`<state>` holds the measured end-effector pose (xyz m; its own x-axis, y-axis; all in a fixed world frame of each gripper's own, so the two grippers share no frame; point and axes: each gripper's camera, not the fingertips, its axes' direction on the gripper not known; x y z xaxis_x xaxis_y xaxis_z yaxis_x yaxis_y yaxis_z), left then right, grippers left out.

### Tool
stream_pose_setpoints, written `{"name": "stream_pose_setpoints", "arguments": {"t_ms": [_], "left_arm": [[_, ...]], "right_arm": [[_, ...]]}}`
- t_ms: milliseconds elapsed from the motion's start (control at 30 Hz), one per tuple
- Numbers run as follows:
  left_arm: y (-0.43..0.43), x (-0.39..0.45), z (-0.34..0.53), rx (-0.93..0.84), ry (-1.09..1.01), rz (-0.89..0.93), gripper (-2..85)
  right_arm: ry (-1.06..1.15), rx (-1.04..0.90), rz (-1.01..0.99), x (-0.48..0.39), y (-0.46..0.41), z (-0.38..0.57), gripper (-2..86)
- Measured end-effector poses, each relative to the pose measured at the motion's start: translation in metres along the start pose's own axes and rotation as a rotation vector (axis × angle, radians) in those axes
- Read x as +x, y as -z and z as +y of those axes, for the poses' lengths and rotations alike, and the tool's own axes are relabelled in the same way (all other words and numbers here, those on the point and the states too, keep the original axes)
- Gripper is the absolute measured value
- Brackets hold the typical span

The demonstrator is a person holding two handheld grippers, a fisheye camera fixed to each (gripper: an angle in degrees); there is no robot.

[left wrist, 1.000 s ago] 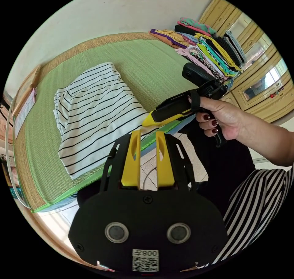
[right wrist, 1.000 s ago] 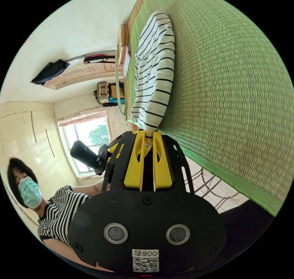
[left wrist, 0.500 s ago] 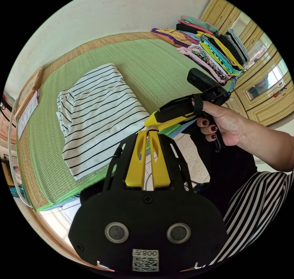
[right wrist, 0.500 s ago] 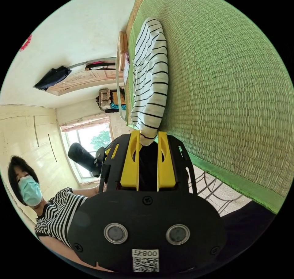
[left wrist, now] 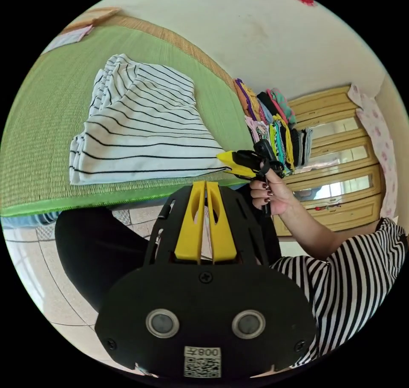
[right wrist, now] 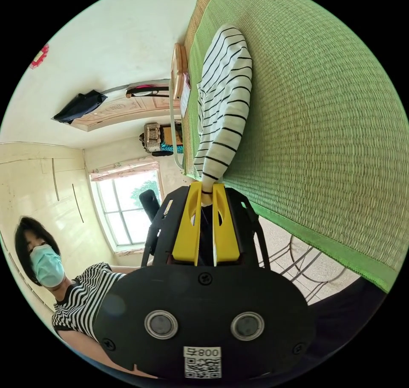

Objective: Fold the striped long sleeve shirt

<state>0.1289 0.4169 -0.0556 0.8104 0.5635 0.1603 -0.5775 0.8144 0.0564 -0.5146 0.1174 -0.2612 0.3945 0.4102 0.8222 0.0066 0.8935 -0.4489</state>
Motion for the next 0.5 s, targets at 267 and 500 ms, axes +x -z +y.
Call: {"name": "stream_pose_setpoints", "arguments": {"t_ms": [267,500], "left_arm": [[-0.020,-0.124,0.058,0.136,0.294,0.265,5.3],[-0.053,-0.197,0.096,0.214,0.453,0.413,11.0]], "right_arm": [[0.065,-0.011,-0.008,-0.043,0.000,-0.020,3.5],[0.105,-0.018,0.019,-0.074,-0.001,-0.036,2.8]]}}
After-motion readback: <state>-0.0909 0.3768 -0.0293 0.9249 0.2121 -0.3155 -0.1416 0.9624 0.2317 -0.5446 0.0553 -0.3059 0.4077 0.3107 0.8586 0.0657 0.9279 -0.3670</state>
